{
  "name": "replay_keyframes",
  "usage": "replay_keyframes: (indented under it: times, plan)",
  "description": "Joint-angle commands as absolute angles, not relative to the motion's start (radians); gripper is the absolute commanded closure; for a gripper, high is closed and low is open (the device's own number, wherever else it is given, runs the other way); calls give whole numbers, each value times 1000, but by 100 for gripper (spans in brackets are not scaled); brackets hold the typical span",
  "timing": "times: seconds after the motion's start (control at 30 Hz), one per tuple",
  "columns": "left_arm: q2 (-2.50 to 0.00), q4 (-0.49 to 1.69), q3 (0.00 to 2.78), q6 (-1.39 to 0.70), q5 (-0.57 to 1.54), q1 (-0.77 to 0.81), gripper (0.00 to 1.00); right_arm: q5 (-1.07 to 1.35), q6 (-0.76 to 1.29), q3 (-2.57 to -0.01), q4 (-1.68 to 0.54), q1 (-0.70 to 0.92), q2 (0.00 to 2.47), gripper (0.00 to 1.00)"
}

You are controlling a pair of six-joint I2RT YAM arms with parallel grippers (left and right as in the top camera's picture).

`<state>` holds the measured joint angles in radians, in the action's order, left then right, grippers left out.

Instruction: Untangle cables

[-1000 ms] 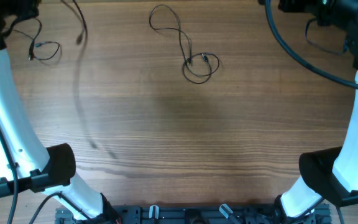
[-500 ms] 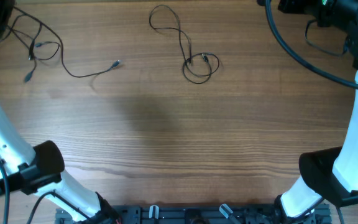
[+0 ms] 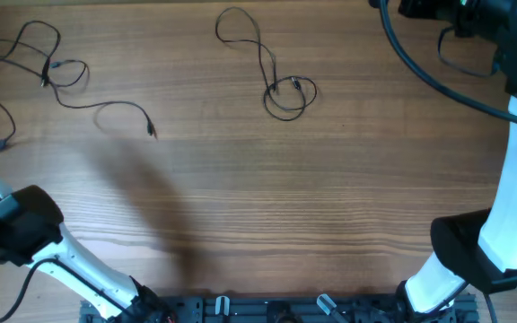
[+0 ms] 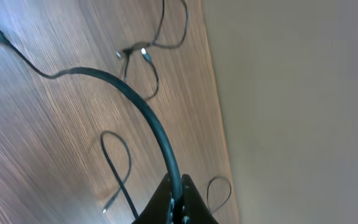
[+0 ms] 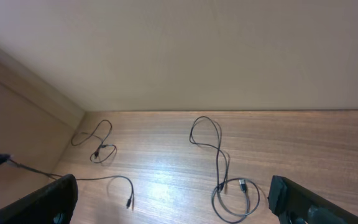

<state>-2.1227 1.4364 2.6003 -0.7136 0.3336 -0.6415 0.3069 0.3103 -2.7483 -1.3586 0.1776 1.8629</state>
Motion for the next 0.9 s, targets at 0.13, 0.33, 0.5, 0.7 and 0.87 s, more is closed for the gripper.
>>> replay_keyframes:
  times: [0.13,0.33,0.5,0.7,0.87]
  plan:
    - [-2133,1308,2603,-580,965,-698,96,319,318,-2747,-1358,177,1879,0]
    - [-2132,1362,2603,-431,1354,-598,96,320,318,-2747,-1363,177,1902,0]
    - [-2134,1657,2602,-58,593,-532,96,338,317,-2747,-1370,179,1927,0]
    - [-2152,1650,2457,-8,3,-502,93,342,343,-2747,-1328,179,1927,0]
    - [-2159,1358,2221,-8,-147,-535,96,342,342,-2747,-1329,179,1927,0]
